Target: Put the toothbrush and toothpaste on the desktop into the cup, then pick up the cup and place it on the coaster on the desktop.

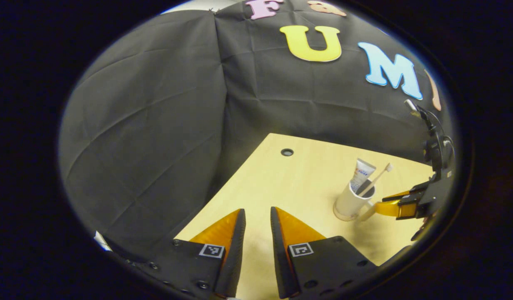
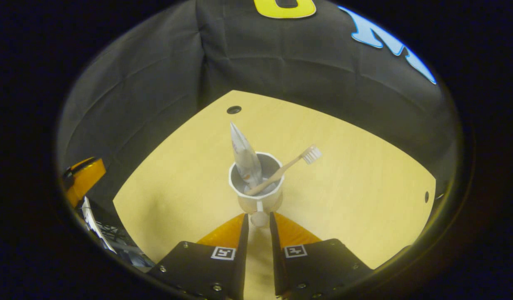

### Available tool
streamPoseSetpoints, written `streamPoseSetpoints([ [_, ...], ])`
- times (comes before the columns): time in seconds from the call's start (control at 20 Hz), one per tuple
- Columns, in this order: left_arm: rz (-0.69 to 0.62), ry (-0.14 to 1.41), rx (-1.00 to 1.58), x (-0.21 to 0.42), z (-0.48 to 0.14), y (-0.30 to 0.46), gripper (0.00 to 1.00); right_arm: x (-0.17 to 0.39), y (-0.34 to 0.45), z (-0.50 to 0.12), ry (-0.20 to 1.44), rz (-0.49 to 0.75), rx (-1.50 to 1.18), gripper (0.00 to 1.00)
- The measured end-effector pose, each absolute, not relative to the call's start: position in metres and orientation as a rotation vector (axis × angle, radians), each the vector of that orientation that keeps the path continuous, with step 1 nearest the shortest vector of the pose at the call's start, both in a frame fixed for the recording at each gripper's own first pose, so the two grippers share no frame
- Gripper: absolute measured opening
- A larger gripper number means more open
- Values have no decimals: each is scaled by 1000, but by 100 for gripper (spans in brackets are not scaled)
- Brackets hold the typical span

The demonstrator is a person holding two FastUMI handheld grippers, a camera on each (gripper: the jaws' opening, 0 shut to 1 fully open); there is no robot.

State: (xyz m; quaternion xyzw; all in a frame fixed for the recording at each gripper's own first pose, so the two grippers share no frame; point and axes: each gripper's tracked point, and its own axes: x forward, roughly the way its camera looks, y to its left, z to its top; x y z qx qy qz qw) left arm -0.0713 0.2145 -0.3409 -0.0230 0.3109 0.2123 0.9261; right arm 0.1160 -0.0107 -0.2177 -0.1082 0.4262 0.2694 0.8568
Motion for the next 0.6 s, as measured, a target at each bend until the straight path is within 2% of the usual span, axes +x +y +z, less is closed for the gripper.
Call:
streamPoseSetpoints([
  [0.15, 363, 617, -44, -60, -336, 188, 41, 98, -24, -201, 875, 536, -183, 27],
  [0.2, 337, 609, -43, -56, -332, 176, 41, 93, -31, -194, 860, 517, -173, 22],
  [0.25, 308, 597, -42, -51, -327, 164, 41, 87, -38, -185, 841, 496, -161, 27],
  [0.3, 281, 582, -40, -46, -321, 152, 41, 83, -45, -174, 815, 472, -148, 28],
  [0.6, 128, 428, -21, -22, -254, 86, 42, 62, -91, -79, 559, 301, -64, 27],
])
